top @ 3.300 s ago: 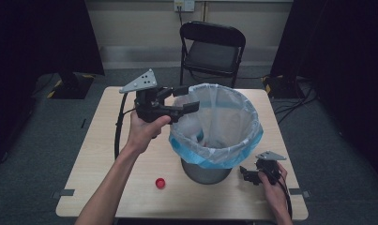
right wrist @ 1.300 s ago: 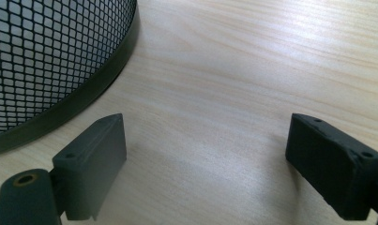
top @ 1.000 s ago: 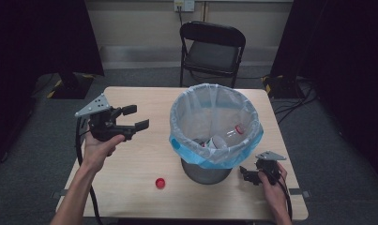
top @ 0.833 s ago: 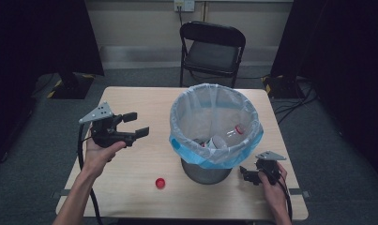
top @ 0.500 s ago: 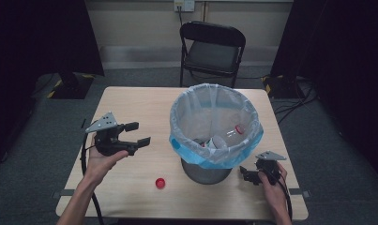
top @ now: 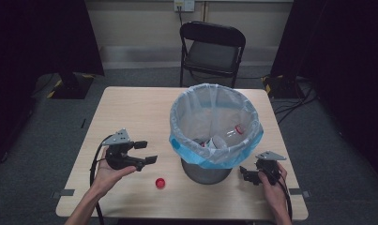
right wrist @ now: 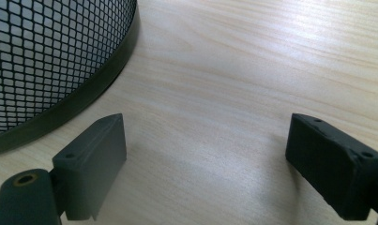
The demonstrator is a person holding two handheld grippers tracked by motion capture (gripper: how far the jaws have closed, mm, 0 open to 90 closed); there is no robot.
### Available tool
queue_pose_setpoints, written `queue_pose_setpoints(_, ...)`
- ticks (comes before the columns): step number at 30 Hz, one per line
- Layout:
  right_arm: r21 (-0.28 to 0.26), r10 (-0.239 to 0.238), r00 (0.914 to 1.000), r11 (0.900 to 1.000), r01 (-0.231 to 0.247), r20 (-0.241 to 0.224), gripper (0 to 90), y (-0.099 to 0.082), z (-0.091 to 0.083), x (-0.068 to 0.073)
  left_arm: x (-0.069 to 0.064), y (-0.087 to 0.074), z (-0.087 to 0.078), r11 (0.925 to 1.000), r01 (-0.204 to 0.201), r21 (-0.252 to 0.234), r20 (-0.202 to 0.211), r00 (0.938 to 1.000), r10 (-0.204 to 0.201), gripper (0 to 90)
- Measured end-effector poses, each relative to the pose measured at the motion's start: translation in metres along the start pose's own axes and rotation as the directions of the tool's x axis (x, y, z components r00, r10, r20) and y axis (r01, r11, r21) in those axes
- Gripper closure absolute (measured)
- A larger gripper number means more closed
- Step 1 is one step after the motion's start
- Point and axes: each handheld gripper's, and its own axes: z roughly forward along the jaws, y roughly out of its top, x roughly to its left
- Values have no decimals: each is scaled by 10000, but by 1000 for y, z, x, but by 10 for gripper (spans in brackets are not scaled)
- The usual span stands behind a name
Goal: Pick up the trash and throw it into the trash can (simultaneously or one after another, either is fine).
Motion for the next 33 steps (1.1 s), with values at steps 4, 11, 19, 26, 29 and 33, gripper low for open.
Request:
queue_pose_setpoints(4,0,0,10000,10000,0,-3,118,0,0,0,-1,-9,5,9991,-5,431,67,10000,2,233)
queue_pose_setpoints(11,0,0,10000,10000,0,-1,119,0,0,0,-2,-32,18,9956,220,916,409,9988,-258,273)
queue_pose_setpoints(19,-1,-2,10000,10000,2,-1,119,0,0,0,-4,-50,28,9875,238,1557,774,9963,-363,339)
queue_pose_setpoints(26,-2,-3,10000,10000,3,0,119,0,0,0,-5,-59,32,9861,301,1634,456,9982,-380,371)
queue_pose_setpoints(29,0,-4,10000,10000,4,0,119,0,0,0,-7,-63,34,9825,142,1857,413,9989,-223,373)
queue_pose_setpoints(33,-1,-1,10000,10000,1,0,118,0,0,0,-11,-65,39,9775,-53,2110,704,9975,-98,394)
